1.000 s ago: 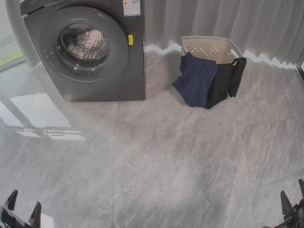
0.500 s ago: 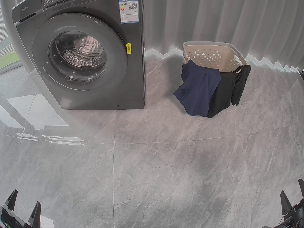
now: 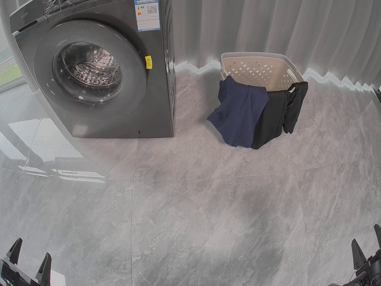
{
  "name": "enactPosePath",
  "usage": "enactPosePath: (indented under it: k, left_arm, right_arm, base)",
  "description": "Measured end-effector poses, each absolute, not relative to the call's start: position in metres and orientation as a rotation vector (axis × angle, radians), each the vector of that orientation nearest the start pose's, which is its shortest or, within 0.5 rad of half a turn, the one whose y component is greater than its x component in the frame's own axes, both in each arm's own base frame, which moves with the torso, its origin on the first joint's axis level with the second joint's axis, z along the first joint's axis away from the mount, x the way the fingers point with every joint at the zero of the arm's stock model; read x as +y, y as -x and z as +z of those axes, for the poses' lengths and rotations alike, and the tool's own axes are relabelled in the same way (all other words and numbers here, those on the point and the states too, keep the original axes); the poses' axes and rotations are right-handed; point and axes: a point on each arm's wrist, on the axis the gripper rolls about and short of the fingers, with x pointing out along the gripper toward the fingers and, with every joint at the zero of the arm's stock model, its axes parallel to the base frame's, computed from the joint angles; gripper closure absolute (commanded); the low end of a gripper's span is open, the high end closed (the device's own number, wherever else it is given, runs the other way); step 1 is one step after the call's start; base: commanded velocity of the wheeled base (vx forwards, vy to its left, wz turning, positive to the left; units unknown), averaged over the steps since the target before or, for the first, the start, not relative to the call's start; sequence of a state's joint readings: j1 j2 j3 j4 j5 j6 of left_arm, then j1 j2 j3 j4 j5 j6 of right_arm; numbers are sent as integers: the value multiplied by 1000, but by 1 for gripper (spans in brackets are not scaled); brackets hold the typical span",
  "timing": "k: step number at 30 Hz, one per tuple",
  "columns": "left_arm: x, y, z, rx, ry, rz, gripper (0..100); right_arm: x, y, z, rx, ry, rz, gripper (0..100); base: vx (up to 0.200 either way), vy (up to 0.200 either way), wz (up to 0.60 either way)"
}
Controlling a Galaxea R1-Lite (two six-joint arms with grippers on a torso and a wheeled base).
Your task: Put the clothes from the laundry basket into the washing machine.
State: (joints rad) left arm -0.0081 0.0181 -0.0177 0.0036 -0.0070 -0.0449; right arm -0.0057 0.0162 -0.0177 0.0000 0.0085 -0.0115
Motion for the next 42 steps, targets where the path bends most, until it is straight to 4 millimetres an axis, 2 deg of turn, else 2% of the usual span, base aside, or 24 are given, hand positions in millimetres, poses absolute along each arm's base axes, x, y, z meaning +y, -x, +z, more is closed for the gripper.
enactPosePath:
  k: [25,31,42]
  left_arm:
    - [0,23,80,4,45,-14,0]
    - [0,23,80,3,47,-15,0]
    - [0,23,80,4,47,-13,0]
  right_arm:
    - [0,23,81,-2,12,3,0]
    - [0,23,81,-2,12,3,0]
    - [0,23,81,-2,12,3,0]
  base:
    - [192,0,0]
    - [0,0,0]
    - [0,-200,0]
